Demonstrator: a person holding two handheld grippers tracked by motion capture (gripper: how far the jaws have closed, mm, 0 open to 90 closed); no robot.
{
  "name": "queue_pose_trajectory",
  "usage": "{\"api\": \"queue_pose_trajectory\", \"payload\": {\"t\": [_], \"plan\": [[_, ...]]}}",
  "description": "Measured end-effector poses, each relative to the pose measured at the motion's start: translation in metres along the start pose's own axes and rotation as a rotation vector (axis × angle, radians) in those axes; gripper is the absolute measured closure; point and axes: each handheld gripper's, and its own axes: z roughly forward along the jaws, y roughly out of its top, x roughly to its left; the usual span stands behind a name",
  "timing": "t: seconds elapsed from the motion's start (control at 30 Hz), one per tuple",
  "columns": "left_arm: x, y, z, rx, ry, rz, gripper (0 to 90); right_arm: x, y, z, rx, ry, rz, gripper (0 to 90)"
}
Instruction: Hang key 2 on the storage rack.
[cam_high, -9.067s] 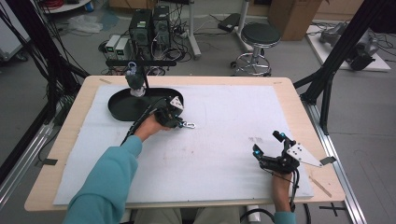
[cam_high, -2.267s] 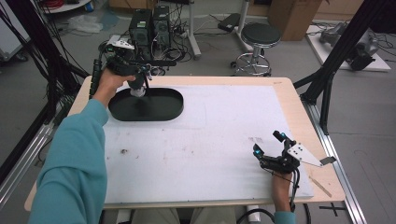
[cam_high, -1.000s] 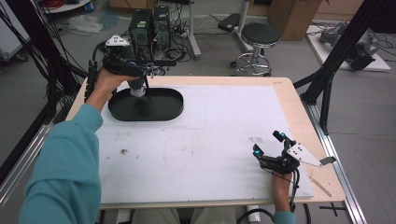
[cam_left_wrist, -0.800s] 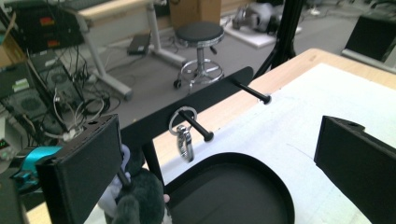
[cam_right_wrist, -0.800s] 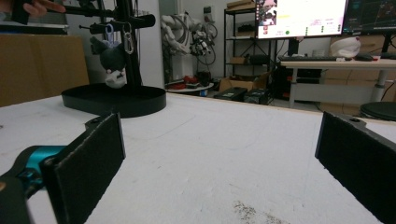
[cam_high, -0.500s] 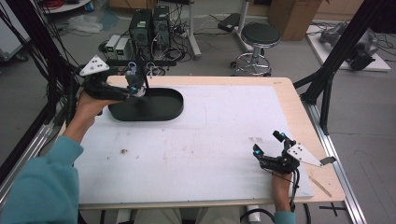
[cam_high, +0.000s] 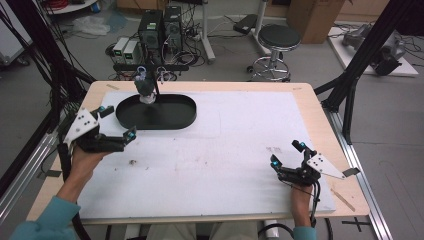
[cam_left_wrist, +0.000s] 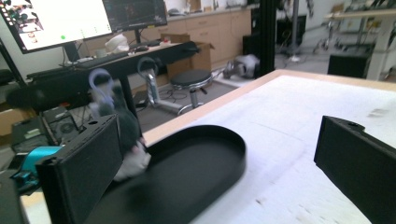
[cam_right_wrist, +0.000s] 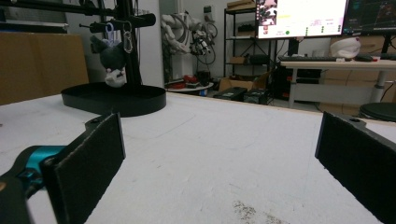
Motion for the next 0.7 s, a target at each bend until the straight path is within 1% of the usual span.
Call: {"api": "queue_pose_trajectory", "payload": {"t": [0.13, 0.17, 0.2, 0.23, 0.27, 0.3, 0.37, 0.4, 0.43, 0.47, 0.5, 0.53, 0.57, 0.6, 0.7], "plan": [[-0.011, -0.031, -0.012, -0.012, -0.014, -0.034, 1.7, 0.001, 0.000, 0.000, 0.005, 0.003, 0.009, 0.7], [-0.013, -0.038, -0.014, -0.008, -0.014, -0.037, 1.7, 0.001, 0.000, 0.000, 0.006, 0.005, 0.005, 0.7], [-0.014, -0.044, -0.016, -0.008, -0.004, -0.044, 1.7, 0.001, 0.000, 0.000, 0.007, 0.005, 0.005, 0.7], [-0.016, -0.051, -0.019, -0.019, 0.003, -0.065, 1.7, 0.001, 0.000, 0.000, 0.007, 0.004, 0.005, 0.7], [-0.017, -0.056, -0.021, -0.029, 0.008, -0.072, 1.7, 0.001, 0.000, 0.000, 0.007, 0.004, 0.006, 0.7], [-0.018, -0.061, -0.024, -0.046, 0.020, -0.074, 1.7, 0.001, 0.000, 0.000, 0.007, 0.004, 0.005, 0.7], [-0.020, -0.071, -0.028, -0.073, 0.026, -0.076, 1.7, 0.001, 0.000, 0.000, 0.007, 0.004, 0.005, 0.7], [-0.021, -0.075, -0.029, -0.082, 0.027, -0.080, 1.7, 0.001, 0.000, 0.000, 0.007, 0.004, 0.005, 0.7], [-0.022, -0.079, -0.030, -0.079, 0.024, -0.083, 1.7, 0.001, 0.000, 0.000, 0.006, 0.004, 0.005, 0.7], [-0.023, -0.083, -0.031, -0.080, 0.019, -0.094, 1.7, 0.001, 0.000, 0.000, 0.007, 0.004, 0.005, 0.7], [-0.024, -0.087, -0.031, -0.078, 0.017, -0.096, 1.7, 0.001, 0.000, 0.000, 0.006, 0.004, 0.003, 0.8], [-0.025, -0.090, -0.031, -0.064, 0.015, -0.094, 1.7, 0.001, 0.000, 0.000, 0.005, 0.004, 0.003, 0.7], [-0.026, -0.091, -0.032, -0.082, 0.029, -0.093, 1.7, 0.001, 0.000, 0.000, 0.006, 0.005, 0.005, 0.7], [-0.026, -0.092, -0.034, -0.103, 0.035, -0.088, 1.7, 0.001, 0.000, 0.000, 0.007, 0.003, 0.005, 0.7], [-0.025, -0.094, -0.037, -0.136, 0.041, -0.106, 1.7, 0.001, 0.000, 0.000, 0.004, 0.003, 0.002, 0.7]]}}
